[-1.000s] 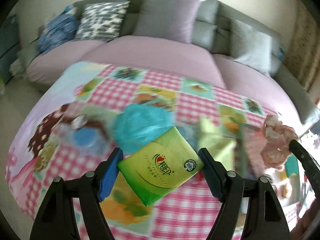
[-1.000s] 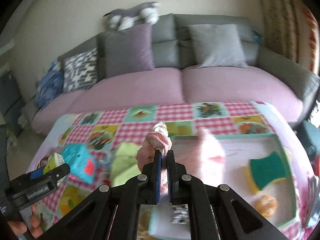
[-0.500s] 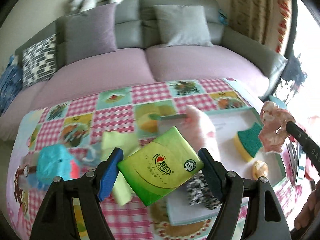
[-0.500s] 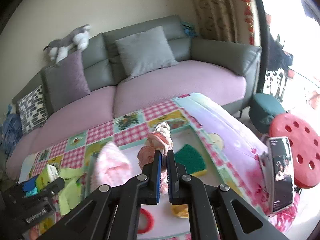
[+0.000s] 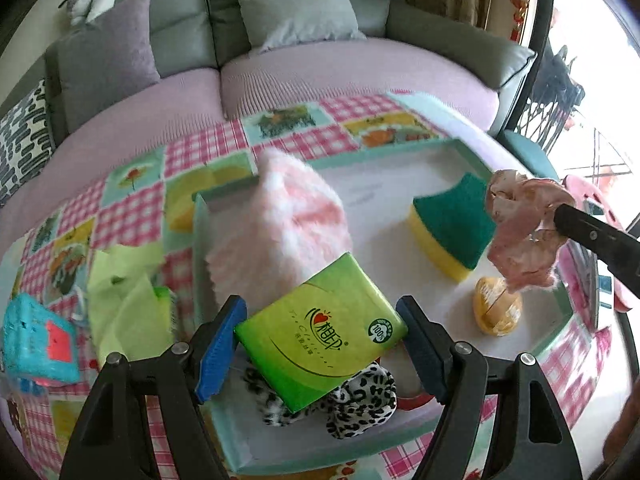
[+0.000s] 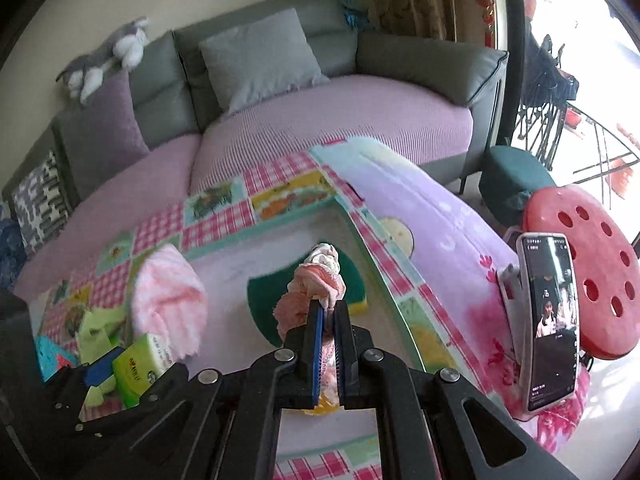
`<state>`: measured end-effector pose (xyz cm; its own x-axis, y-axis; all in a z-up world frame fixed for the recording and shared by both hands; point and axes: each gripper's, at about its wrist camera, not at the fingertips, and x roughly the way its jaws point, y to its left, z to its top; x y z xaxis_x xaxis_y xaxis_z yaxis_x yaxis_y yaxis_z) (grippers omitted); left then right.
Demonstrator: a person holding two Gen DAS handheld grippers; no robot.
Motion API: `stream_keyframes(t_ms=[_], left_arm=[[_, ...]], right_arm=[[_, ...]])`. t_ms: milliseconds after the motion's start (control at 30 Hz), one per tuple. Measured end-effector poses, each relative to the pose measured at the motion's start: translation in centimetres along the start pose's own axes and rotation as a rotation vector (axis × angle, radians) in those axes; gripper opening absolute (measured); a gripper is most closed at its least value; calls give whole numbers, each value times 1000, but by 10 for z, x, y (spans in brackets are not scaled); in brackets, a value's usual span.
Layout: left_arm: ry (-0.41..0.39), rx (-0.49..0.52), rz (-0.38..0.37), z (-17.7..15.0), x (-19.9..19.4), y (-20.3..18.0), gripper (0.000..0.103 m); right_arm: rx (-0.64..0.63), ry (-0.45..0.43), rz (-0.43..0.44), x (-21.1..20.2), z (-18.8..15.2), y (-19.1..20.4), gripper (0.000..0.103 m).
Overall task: Organize soft objects
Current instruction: 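Carry the green tissue packet and pink cloth over the white tray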
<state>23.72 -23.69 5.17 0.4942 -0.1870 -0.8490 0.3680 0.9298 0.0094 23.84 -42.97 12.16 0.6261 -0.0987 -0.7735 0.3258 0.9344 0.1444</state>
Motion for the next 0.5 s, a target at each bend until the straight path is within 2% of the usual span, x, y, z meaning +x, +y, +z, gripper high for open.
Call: stream_keyframes(t_ms=[300, 500], left_arm=[[17, -6, -1, -3, 20, 0, 78], [19, -4, 3, -2, 24, 0, 78]], right_arm=[[-15, 120, -33, 31, -11, -1, 7], [-15, 155, -28, 43, -17, 0, 9]])
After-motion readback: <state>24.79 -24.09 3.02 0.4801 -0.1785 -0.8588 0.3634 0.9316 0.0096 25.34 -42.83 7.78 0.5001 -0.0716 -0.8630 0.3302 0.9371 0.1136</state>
